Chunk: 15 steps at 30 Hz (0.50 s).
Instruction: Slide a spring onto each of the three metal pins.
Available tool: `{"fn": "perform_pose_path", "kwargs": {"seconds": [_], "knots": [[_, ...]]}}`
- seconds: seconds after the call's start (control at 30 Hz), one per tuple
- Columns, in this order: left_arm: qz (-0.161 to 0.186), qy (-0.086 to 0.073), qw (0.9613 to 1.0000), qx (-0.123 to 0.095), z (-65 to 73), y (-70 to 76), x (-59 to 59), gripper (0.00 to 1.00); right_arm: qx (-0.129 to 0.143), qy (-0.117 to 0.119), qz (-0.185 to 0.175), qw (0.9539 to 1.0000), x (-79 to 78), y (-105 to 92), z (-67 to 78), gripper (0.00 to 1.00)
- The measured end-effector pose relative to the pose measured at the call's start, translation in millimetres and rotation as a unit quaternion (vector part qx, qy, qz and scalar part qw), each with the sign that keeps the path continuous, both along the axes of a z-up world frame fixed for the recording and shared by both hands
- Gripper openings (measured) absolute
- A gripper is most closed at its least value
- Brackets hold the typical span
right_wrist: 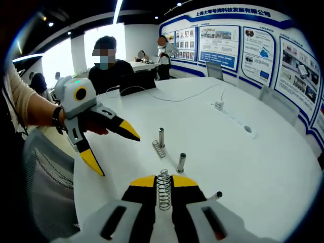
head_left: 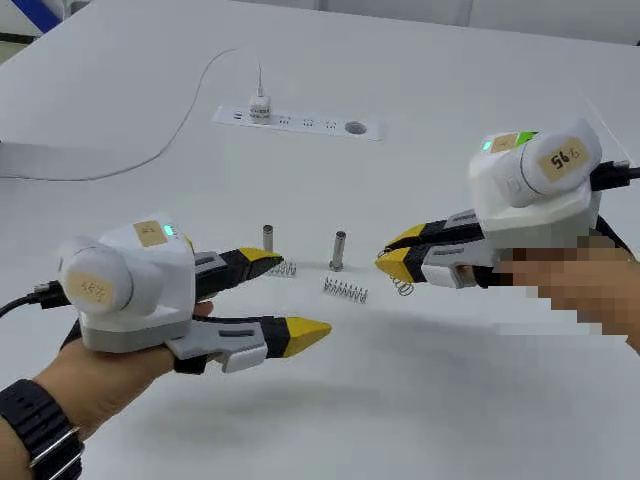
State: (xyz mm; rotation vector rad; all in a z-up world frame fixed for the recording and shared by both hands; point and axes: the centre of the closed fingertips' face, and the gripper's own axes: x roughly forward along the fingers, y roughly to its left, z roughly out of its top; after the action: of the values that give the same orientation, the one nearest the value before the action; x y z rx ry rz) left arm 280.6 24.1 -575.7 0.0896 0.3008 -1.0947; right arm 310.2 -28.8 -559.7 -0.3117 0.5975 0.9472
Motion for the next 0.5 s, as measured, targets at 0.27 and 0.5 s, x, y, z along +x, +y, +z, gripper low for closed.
{"fn": "perform_pose_path", "kwargs": {"seconds": [0.27, 0.5], "knots": [[-0.011, 0.016, 0.9998, -0.01, 1.0, -18.2, 0.7, 0.45, 0.028, -0.008, 0.01, 0.9995, -3.8, 14.5, 13.1, 0.11], [-0.014, 0.024, 0.9992, -0.029, 8.1, -28.4, 2.3, 0.41, 0.059, -0.007, 0.015, 0.9981, -7.1, 25.9, 22.9, 0.11]]}}
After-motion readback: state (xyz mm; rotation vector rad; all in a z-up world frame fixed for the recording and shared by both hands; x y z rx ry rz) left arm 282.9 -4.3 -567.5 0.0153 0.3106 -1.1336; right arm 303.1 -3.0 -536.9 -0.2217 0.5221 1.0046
